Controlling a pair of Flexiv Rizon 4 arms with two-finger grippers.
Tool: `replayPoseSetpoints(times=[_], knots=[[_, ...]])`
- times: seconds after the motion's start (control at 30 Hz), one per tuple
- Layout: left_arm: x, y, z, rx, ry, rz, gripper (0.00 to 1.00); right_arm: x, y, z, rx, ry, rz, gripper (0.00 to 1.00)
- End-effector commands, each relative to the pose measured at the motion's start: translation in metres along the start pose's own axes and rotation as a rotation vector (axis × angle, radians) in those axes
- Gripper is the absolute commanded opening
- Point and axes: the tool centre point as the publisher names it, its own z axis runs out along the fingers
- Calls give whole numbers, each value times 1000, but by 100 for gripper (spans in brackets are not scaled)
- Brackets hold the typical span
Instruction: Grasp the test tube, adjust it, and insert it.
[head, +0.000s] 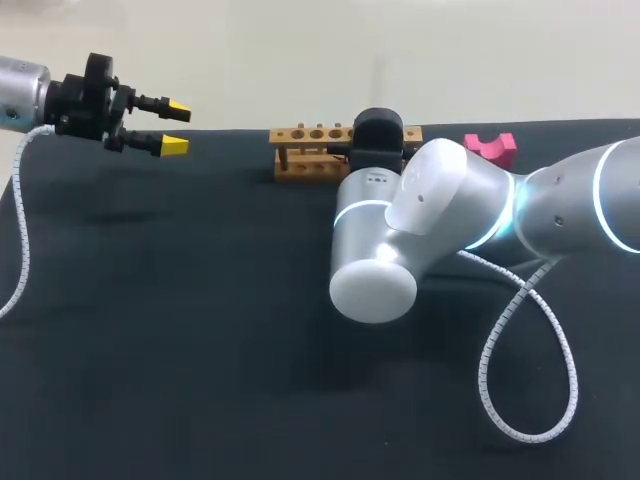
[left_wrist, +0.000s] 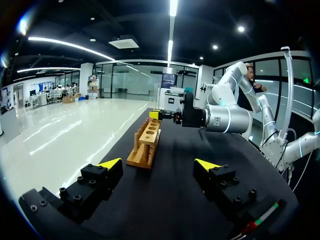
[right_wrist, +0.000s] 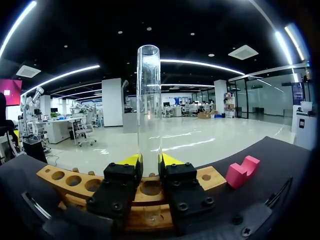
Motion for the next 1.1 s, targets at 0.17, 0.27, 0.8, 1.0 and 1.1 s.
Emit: replayPoseSetpoints(times=[0.17,0.27,0.8,1.0,1.1], knots=[[1,3,0,7,-1,1,100,-4,-2,0,12,-11,2,48],[1,3,0,7,-1,1,100,-6,-2,-1,13,-16,1,48],[1,3,0,7,-1,1,100,-28,-2,-33,-99,32,30,100],[1,3,0,7,-1,1,100,-38,-1,-54,-156,47,39,100],[1,3,0,7,-1,1,100,-40,0,-63,-166,51,36,100]])
